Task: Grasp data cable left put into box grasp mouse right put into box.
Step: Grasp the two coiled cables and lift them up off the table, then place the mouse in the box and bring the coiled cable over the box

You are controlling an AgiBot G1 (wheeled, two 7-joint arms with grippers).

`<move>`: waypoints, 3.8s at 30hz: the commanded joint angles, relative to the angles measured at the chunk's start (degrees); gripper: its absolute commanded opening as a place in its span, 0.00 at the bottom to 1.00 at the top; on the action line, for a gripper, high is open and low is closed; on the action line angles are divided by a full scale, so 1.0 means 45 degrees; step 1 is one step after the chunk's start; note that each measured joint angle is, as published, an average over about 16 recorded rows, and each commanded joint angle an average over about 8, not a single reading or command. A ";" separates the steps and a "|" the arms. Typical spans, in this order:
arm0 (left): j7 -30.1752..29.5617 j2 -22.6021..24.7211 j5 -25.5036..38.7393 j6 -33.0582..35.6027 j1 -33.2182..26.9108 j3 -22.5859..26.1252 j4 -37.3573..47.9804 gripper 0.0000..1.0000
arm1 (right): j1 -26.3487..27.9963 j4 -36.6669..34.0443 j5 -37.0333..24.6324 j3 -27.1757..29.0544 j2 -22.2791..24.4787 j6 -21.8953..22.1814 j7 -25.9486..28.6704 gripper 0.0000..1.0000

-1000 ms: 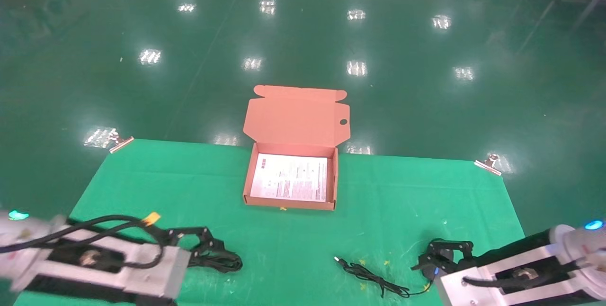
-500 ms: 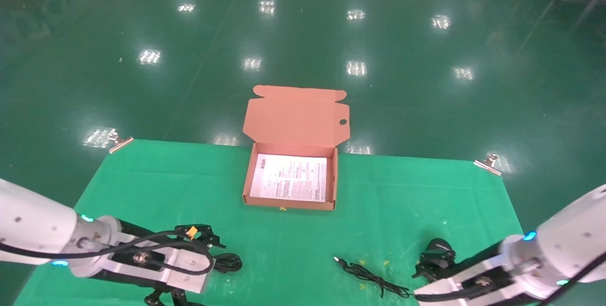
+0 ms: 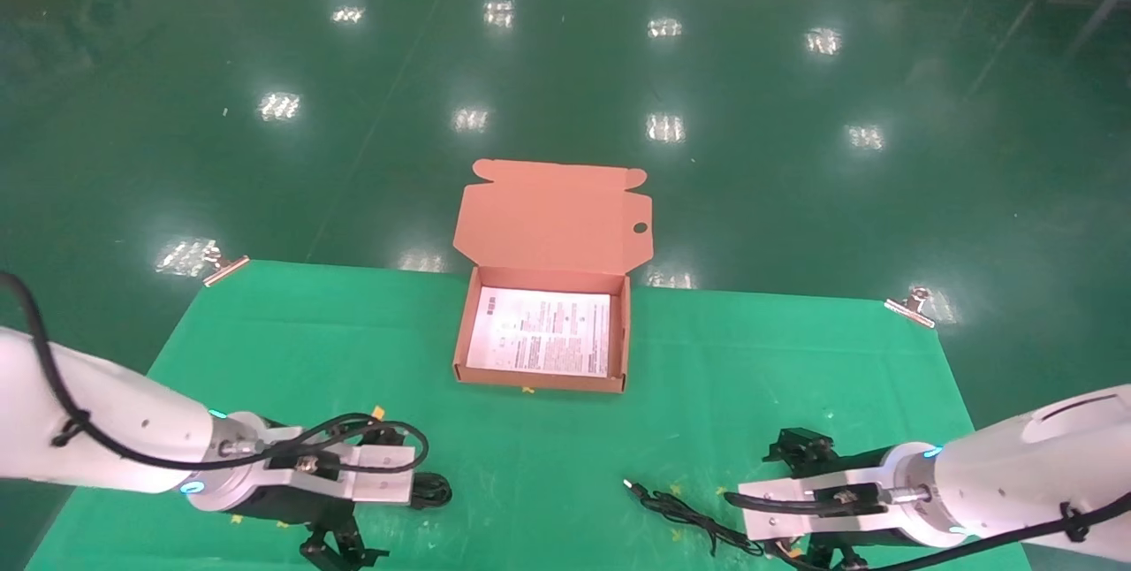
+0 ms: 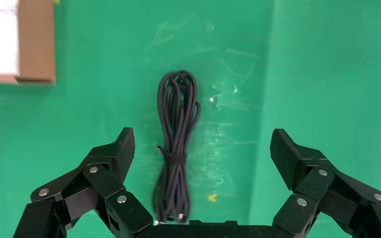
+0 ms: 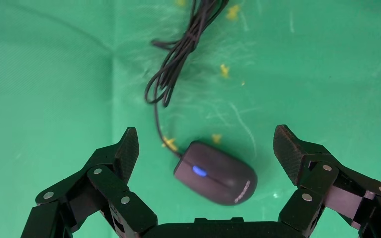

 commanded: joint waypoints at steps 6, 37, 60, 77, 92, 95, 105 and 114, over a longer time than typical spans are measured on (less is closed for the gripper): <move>-0.0466 0.0742 0.0225 -0.0324 -0.0120 0.0035 0.2003 1.00 | -0.0663 -0.0263 -0.0628 -0.0002 -0.0373 0.1089 0.0838 1.00; 0.1874 0.3087 0.0823 -0.2286 -0.1201 0.0276 0.8719 0.12 | -0.0857 -0.6150 0.1142 0.0140 -0.2981 0.2194 -0.1780 0.17; 0.1865 0.3031 0.0801 -0.2255 -0.1165 0.0266 0.8581 0.00 | -0.0847 -0.6011 0.1134 0.0142 -0.2928 0.2155 -0.1749 0.00; 0.1854 0.3016 0.0783 -0.2238 -0.1153 0.0255 0.8546 0.00 | -0.0832 -0.5969 0.1147 0.0146 -0.2917 0.2146 -0.1738 0.00; 0.2350 0.1860 0.0644 -0.2420 -0.1456 -0.0041 0.6835 0.00 | -0.0468 -0.4099 0.1337 0.0805 -0.1687 0.2392 -0.0349 0.00; 0.2196 0.1346 0.0630 -0.2470 -0.1618 -0.0207 0.5832 0.00 | -0.0188 -0.3032 0.1021 0.1077 -0.1077 0.2572 0.0504 0.00; 0.0874 0.0139 0.2026 -0.3494 -0.1993 -0.0525 0.1625 0.00 | 0.1506 -0.0982 -0.0662 0.1801 -0.0888 0.3429 0.2030 0.00; -0.0909 0.0801 0.4225 -0.4543 -0.2194 -0.0606 -0.0284 0.00 | 0.3229 -0.2600 -0.0316 0.2341 -0.3200 0.5282 0.0605 0.00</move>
